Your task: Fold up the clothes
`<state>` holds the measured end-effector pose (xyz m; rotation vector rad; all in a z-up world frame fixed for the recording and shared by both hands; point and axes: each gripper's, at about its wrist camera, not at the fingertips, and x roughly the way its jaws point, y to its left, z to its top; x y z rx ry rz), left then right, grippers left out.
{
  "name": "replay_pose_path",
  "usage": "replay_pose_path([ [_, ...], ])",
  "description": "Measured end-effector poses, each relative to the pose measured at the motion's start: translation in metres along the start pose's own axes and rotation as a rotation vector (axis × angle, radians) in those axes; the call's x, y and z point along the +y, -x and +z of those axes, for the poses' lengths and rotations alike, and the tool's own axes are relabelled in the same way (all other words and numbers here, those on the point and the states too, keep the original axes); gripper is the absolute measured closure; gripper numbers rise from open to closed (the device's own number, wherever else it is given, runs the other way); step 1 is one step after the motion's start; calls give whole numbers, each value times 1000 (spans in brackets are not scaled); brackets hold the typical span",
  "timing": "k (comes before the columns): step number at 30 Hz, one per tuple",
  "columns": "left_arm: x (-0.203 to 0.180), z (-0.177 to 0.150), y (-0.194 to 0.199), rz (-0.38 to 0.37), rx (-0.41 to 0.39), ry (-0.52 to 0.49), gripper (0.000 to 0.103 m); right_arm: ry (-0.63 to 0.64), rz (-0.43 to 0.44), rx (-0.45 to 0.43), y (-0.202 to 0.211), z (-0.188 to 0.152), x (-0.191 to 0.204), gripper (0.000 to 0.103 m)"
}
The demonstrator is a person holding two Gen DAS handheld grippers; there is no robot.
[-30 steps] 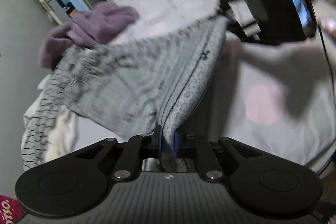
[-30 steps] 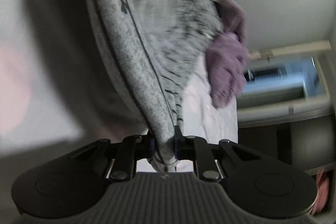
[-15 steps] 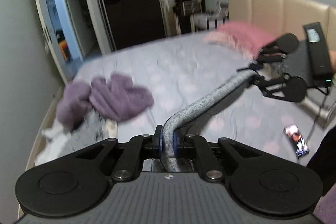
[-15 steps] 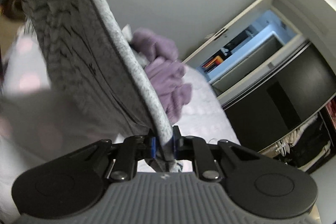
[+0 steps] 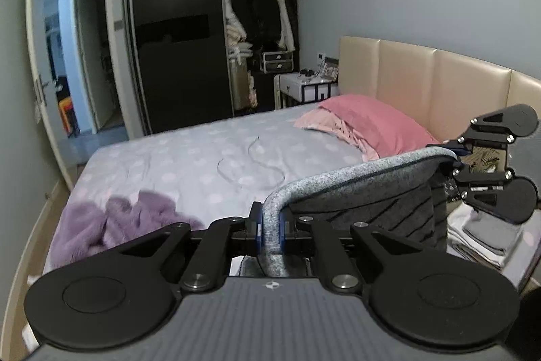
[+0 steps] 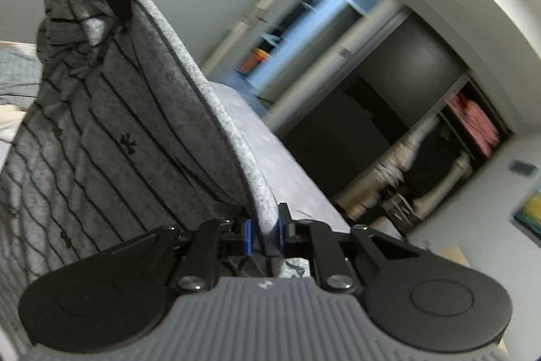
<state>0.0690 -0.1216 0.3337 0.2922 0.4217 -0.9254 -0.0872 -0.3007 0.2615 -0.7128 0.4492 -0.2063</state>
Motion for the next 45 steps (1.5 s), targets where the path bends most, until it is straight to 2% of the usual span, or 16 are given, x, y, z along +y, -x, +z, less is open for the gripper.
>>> replay_pose_path([
  [5, -7, 22, -22, -10, -56, -2, 96, -29, -115, -7, -8, -9, -15, 88],
  [8, -13, 20, -21, -20, -62, -40, 96, -26, -135, -19, 1, -16, -19, 88],
  [11, -24, 4, -20, -36, -30, -103, 96, 9, -112, -7, 7, -30, -10, 88],
  [14, -39, -31, -23, -51, 38, -161, 96, 49, -60, 20, 8, -47, 9, 88],
  [17, -54, -79, -27, -76, 129, -216, 96, 98, 31, 65, 18, -73, 41, 88],
  [23, -83, -178, -13, -200, 302, -261, 97, 112, 245, 168, 56, -123, 94, 88],
  [27, -102, -222, 16, -279, 369, -278, 97, 96, 364, 203, 90, -145, 119, 88],
  [30, -111, -241, 34, -315, 420, -291, 97, 101, 430, 209, 118, -155, 134, 88],
  [35, -115, -251, 44, -343, 474, -298, 97, 117, 512, 216, 147, -164, 150, 88],
  [41, -114, -249, 26, -332, 489, -322, 97, 54, 532, 258, 117, -169, 143, 88],
  [45, -107, -234, -3, -327, 476, -374, 96, -17, 539, 306, 78, -167, 134, 87],
])
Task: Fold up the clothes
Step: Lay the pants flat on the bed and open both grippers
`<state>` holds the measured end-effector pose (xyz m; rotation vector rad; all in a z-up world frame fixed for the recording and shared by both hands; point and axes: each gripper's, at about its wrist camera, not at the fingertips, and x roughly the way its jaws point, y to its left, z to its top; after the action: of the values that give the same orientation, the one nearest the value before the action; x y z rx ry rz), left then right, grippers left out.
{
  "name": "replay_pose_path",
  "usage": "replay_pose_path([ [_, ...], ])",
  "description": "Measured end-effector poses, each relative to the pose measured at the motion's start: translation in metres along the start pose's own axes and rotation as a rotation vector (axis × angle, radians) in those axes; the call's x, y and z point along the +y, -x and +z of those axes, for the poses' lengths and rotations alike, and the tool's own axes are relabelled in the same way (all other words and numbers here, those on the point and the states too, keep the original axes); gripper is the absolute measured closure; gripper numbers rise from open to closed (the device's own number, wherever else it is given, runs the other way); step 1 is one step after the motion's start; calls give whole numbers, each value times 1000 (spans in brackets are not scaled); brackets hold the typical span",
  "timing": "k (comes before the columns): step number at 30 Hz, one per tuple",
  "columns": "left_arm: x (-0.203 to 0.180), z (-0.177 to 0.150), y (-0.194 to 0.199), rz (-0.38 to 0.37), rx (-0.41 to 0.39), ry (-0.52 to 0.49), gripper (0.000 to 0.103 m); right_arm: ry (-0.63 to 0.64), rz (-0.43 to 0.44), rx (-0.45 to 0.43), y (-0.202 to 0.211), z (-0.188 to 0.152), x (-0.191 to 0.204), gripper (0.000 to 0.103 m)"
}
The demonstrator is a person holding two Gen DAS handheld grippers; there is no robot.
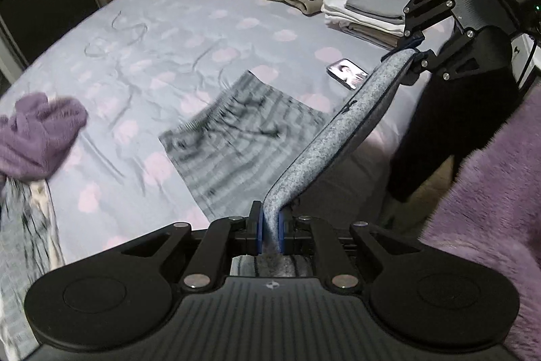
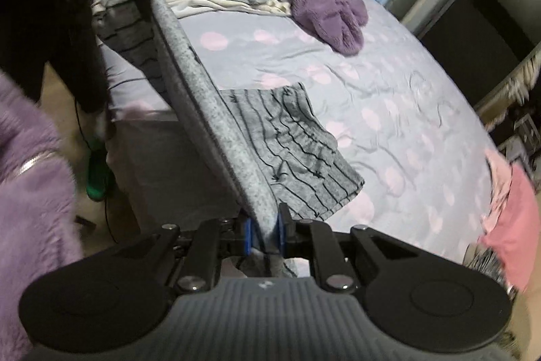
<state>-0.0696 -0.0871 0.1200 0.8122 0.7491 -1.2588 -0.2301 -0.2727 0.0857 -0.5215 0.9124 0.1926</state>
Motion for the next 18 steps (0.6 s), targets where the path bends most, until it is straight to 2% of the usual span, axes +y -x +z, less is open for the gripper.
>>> replay_pose_path([
  [7, 50, 54, -54, 62, 21, -105, 96, -111, -36, 58, -56, 22, -64, 87],
  [11, 88, 69, -105, 90, 58, -75, 96, -199, -38, 62, -104, 40, -97, 87],
  [18, 151, 71, -196, 32, 90, 38, 95, -386, -17, 115, -200, 38, -143, 86],
])
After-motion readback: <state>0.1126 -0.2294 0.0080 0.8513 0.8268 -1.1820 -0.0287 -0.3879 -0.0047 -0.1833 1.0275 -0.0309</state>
